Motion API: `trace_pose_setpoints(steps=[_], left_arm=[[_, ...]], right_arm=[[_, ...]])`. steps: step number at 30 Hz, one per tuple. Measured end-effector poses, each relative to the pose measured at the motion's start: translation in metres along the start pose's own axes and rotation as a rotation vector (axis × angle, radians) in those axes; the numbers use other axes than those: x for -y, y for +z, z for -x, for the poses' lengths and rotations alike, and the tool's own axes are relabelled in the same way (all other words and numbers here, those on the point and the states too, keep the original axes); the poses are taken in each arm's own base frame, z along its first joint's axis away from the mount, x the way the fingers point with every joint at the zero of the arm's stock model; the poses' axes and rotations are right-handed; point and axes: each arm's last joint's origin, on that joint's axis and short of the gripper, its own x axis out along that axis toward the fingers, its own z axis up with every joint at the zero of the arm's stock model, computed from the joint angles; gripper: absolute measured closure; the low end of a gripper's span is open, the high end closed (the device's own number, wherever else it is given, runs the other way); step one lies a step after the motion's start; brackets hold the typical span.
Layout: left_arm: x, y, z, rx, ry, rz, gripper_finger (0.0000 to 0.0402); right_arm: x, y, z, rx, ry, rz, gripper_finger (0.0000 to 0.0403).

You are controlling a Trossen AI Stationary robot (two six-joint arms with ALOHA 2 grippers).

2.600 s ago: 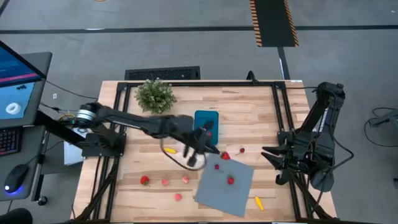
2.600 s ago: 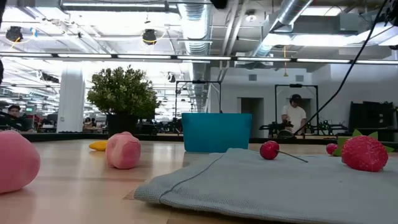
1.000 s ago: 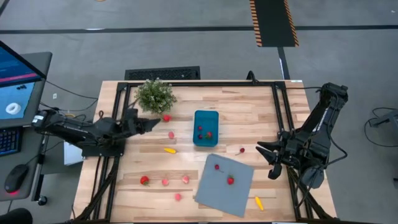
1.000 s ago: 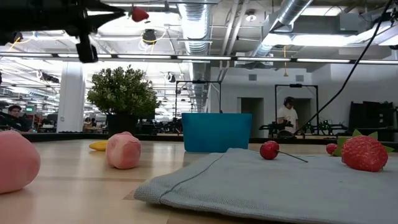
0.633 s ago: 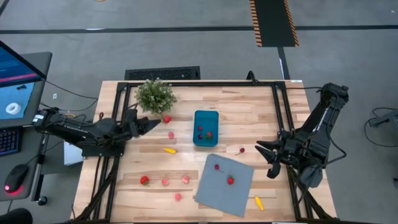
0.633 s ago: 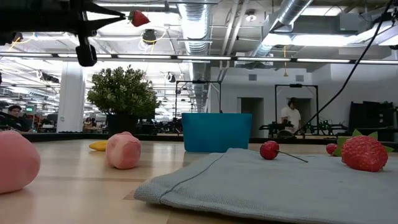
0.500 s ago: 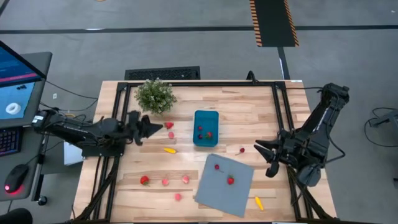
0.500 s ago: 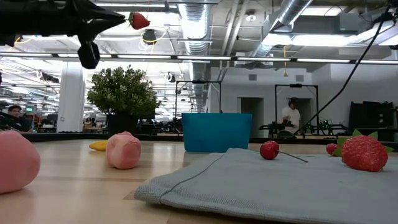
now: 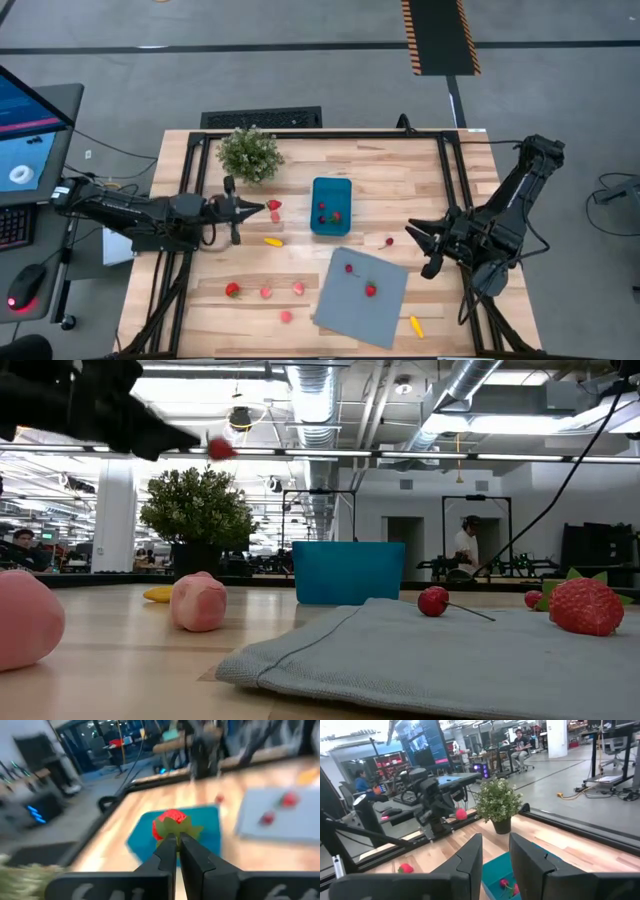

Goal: Pick and placing Produce into tupperware
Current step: Put the strawberry into the blue bin

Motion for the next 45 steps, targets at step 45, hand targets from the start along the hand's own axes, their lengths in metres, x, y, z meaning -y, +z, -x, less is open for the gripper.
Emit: trace_pose_setpoints(steps=[45], left_arm=[[-0.042, 0.015, -0.095, -0.067, -0.053, 0.692, 0.0401]], right_arm=[[0.007, -0.001, -0.027, -0.067, -0.057, -0.002, 0.0285]])
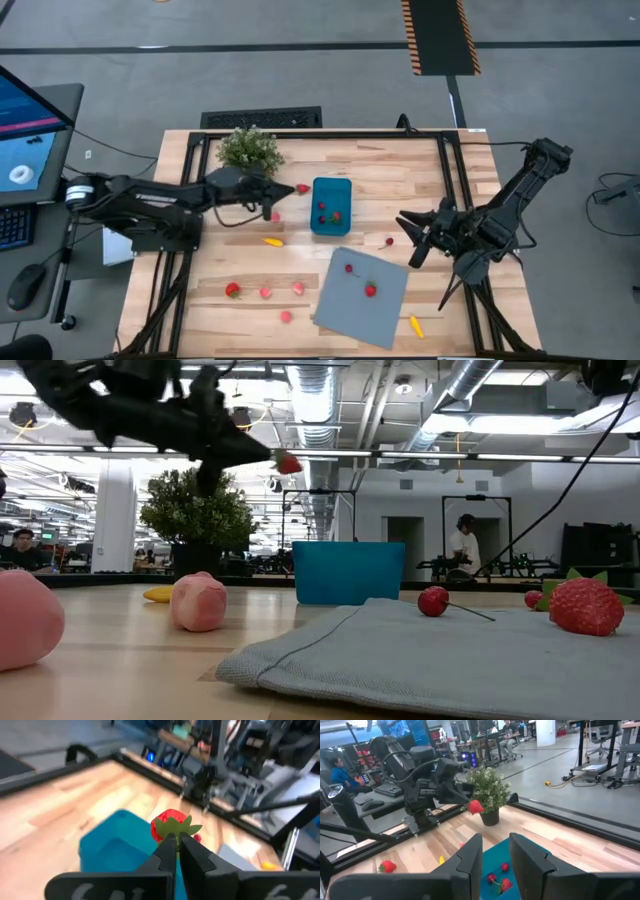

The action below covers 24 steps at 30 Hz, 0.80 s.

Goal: Pick and placing Produce into tupperware
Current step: Put the strawberry into the blue bin

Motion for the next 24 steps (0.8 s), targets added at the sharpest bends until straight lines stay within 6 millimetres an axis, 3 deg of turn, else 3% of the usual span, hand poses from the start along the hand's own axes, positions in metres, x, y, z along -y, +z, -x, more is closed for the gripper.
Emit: trace_pose_setpoints(steps=[11, 24], left_arm=[[-0.003, 0.0, -0.064, -0.281, -0.072, -0.042, 0.0401], [-0.007, -0.009, -0.096, -0.414, -0.032, -0.045, 0.0401]], right_arm=[[0.0, 0.0, 0.0, 0.0, 0.0, 0.002, 0.0285], [0.001, -0.001, 0.0, -0.003, -0.003, 0.018, 0.0285]])
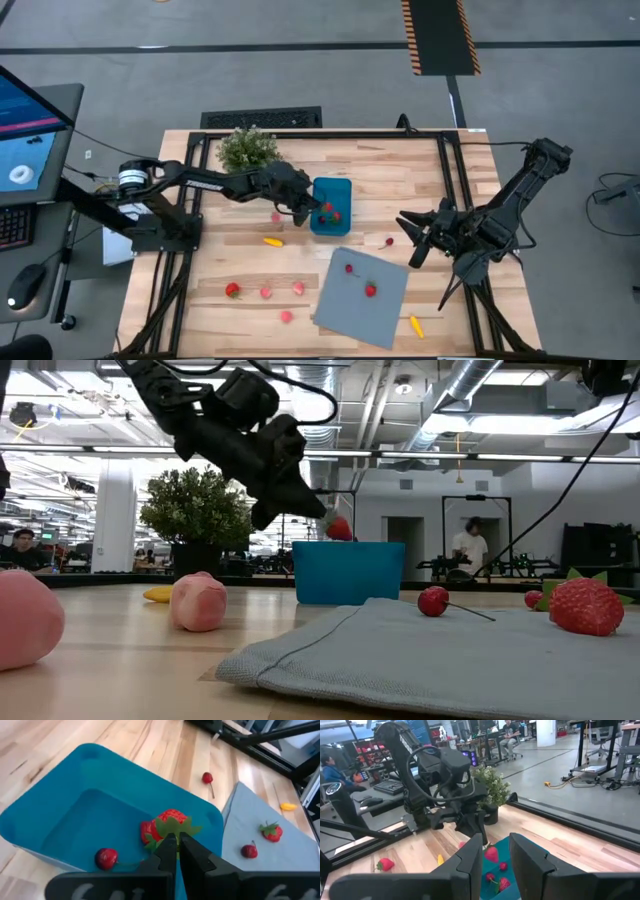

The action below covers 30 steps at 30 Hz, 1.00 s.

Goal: Pick and placing Produce into tupperware
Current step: Put the strawberry into the blue bin, then put the cherry into the blue bin

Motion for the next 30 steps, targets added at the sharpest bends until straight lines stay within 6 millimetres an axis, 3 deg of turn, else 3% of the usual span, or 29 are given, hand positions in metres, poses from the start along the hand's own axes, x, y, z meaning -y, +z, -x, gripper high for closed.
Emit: trace_pose_setpoints(steps=[14, 25, 30], left_arm=[[0.001, 0.001, -0.002, 0.009, 0.036, -0.027, 0.0398], [0.005, 0.01, -0.001, 0.097, -0.016, -0.057, 0.0275], [0.007, 0.018, 0.002, 0.126, -0.168, -0.037, 0.025]], right_arm=[[-0.006, -0.008, -0.002, -0.003, -0.011, 0.03, 0.0285], [-0.012, -0.021, -0.013, -0.009, -0.056, 0.023, 0.0285], [-0.011, -0.019, -0.017, -0.006, -0.071, 0.004, 0.0285]])
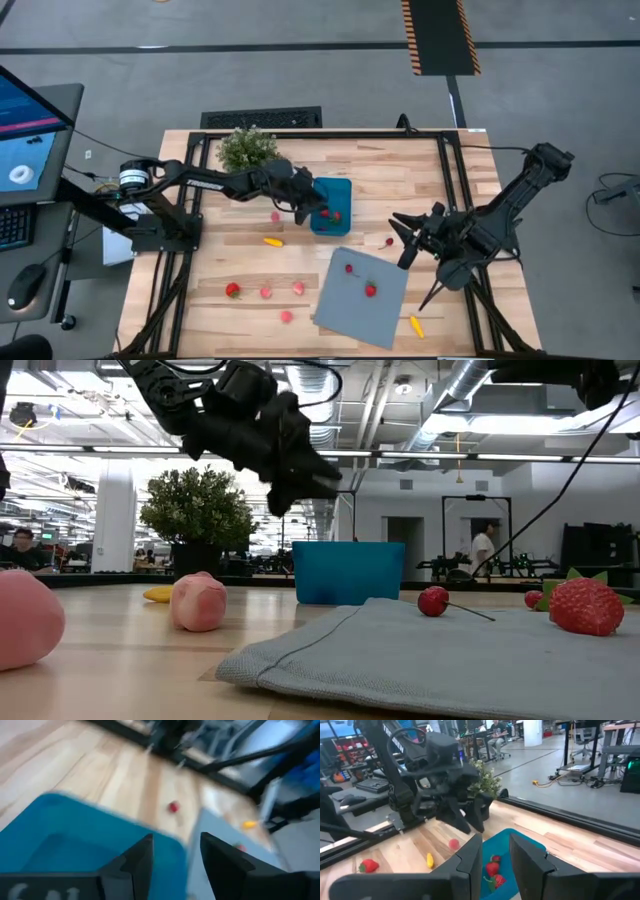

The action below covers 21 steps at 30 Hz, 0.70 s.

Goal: Pick and placing Produce into tupperware
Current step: Put the cherry into the blue bin

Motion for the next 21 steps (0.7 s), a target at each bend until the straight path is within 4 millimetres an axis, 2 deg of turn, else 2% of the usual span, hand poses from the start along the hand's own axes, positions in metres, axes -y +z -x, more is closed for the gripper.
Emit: trace_pose_setpoints(steps=[3, 6, 12, 16, 21], left_arm=[[0.005, 0.013, 0.007, 0.073, -0.088, 0.008, 0.0251], [0.014, 0.032, 0.022, 0.166, -0.168, -0.041, 0.0259], [0.045, 0.06, 0.072, 0.269, -0.2, -0.218, 0.0276], [0.069, 0.067, 0.114, 0.29, -0.17, -0.291, 0.0284], [0.095, 0.062, 0.163, 0.301, -0.092, -0.34, 0.0287]], right_arm=[[0.001, 0.002, -0.002, -0.032, 0.02, 0.012, 0.0285], [0.004, 0.004, -0.007, -0.09, 0.053, 0.068, 0.0285], [0.013, 0.012, -0.023, -0.172, 0.082, 0.12, 0.0285], [0.016, 0.014, -0.033, -0.22, 0.106, 0.183, 0.0285], [0.016, 0.019, -0.046, -0.271, 0.21, 0.238, 0.0285]])
